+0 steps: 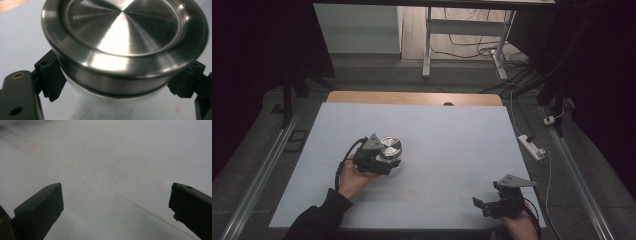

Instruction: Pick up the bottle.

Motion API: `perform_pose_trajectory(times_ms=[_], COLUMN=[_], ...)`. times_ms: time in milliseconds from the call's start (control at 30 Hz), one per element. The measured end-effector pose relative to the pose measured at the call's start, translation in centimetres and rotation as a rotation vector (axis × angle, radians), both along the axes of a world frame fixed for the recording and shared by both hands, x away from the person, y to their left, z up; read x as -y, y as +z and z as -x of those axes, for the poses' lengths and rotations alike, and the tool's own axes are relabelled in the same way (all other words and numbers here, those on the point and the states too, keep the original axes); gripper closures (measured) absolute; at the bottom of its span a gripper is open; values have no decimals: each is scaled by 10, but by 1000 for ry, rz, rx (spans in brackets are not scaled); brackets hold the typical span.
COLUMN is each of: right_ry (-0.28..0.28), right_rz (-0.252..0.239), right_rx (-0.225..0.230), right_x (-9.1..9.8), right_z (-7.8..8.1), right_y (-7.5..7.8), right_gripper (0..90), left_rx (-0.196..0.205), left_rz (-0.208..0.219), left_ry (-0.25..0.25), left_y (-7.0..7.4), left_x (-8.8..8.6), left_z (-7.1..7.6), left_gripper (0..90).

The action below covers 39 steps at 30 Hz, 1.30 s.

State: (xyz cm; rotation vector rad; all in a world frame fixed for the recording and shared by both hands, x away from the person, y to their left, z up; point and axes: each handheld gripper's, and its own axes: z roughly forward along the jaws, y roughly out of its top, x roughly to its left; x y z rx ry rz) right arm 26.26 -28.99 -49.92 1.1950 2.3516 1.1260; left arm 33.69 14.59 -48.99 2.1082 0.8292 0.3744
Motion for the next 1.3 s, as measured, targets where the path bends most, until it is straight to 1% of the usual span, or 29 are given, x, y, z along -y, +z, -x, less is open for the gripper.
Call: perform_pose_trajectory(times_ms=[133, 300, 333, 400, 800, 933, 1033, 1300], right_ry=[0, 2, 2, 2, 6, 7, 9, 10], right_rz=[0, 0, 0, 0, 1, 1, 3, 0], right_rx=[0, 1, 2, 2, 4, 4, 4, 8], right_x=[0, 0, 0, 0, 0, 0, 0, 0], right_z=[0, 0, 0, 0, 0, 1, 1, 1], right_y=[0, 0, 0, 0, 0, 0, 0, 0], right_gripper=[0, 0, 0, 0, 0, 0, 0, 0], left_rx=[6, 4, 5, 4, 0, -8, -2, 0], left_rz=[-9, -9, -8, -8, -3, -3, -9, -4], left_ry=[-38, -74, -88, -92, -159, -190, -202, -205], left_y=[0, 1, 1, 1, 0, 0, 0, 0], left_x=[10, 21, 25, 27, 45, 50, 53, 53], left_z=[4, 11, 13, 14, 27, 30, 33, 34], left_gripper=[158, 158, 158, 158, 158, 158, 158, 158])
